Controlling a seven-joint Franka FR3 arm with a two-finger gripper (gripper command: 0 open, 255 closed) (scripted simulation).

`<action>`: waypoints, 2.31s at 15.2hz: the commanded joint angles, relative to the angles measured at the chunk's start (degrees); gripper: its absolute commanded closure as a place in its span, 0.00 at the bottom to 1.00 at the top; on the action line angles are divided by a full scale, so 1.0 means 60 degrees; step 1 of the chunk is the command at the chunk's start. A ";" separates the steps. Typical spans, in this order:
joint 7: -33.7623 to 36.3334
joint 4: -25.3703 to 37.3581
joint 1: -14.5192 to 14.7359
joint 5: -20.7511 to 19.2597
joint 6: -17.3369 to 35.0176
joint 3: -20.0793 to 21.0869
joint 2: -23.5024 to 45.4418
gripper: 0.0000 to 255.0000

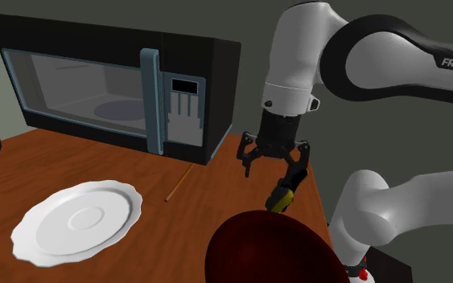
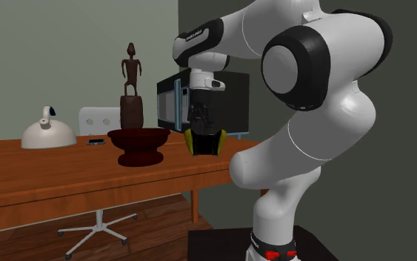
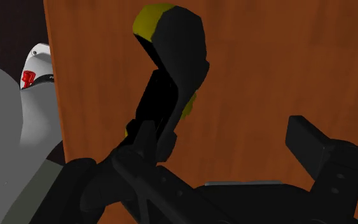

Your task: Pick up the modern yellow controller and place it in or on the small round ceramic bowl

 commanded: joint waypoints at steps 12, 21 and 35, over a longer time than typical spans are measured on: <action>0.0225 -0.0150 0.0326 0.0347 -0.0651 -0.0222 0.0231 1.00; 0.0555 0.1159 0.0463 0.0010 -0.1542 -0.0613 0.0654 1.00; 0.2326 -0.0832 -0.0295 0.1346 -0.1119 -0.0918 -0.0696 0.00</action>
